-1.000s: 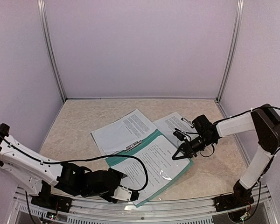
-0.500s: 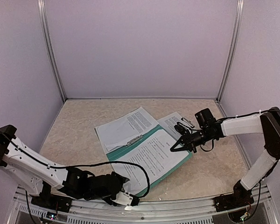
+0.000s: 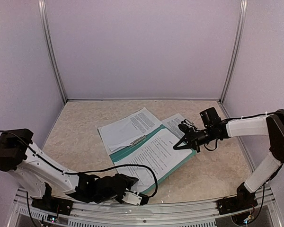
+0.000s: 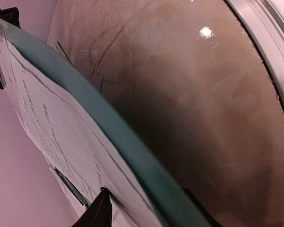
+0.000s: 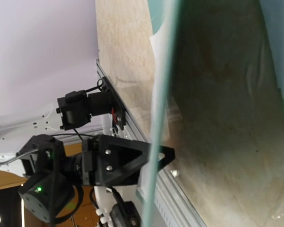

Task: Put the files into the folder
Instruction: Pass from the right arm to the left

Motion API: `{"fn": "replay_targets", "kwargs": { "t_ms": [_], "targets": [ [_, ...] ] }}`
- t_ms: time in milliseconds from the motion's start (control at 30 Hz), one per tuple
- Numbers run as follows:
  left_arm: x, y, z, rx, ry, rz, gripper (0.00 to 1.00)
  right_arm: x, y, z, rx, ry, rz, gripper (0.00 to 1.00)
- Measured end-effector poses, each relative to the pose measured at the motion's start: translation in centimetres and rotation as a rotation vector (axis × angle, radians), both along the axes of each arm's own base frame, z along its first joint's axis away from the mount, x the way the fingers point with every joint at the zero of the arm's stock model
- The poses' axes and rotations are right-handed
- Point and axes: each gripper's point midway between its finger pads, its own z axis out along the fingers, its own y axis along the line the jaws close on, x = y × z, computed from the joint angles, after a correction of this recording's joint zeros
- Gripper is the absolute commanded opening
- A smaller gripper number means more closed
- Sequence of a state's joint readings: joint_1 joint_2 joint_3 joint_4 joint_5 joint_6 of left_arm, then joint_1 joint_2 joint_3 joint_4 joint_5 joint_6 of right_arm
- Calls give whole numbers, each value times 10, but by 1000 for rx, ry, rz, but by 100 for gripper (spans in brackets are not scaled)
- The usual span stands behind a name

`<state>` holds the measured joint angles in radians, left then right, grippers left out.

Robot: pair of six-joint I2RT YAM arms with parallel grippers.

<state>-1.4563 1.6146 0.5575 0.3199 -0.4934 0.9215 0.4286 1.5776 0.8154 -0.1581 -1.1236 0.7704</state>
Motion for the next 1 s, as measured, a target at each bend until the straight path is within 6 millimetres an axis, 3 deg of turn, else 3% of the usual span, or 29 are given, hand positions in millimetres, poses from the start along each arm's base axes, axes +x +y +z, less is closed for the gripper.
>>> {"fn": "replay_targets", "kwargs": {
  "t_ms": [100,300,467,633,867,1000],
  "targets": [
    [2,-4,2,-16,-29,3,33,1,0,1,2,-8,1,3],
    [-1,-10,14,-55,-72,3,25,3,0,5,-6,-34,14,47],
    [-1,-11,20,-67,-102,18,15,7,-1,9,-34,-72,22,76],
    [4,-15,36,-114,-107,59,0,20,-5,10,-134,-140,13,88],
    [16,-29,76,-226,-55,167,0,58,-14,37,-298,-333,-27,96],
    [25,-31,102,-312,10,247,0,73,-24,41,-391,-409,-53,98]
  ]
}}
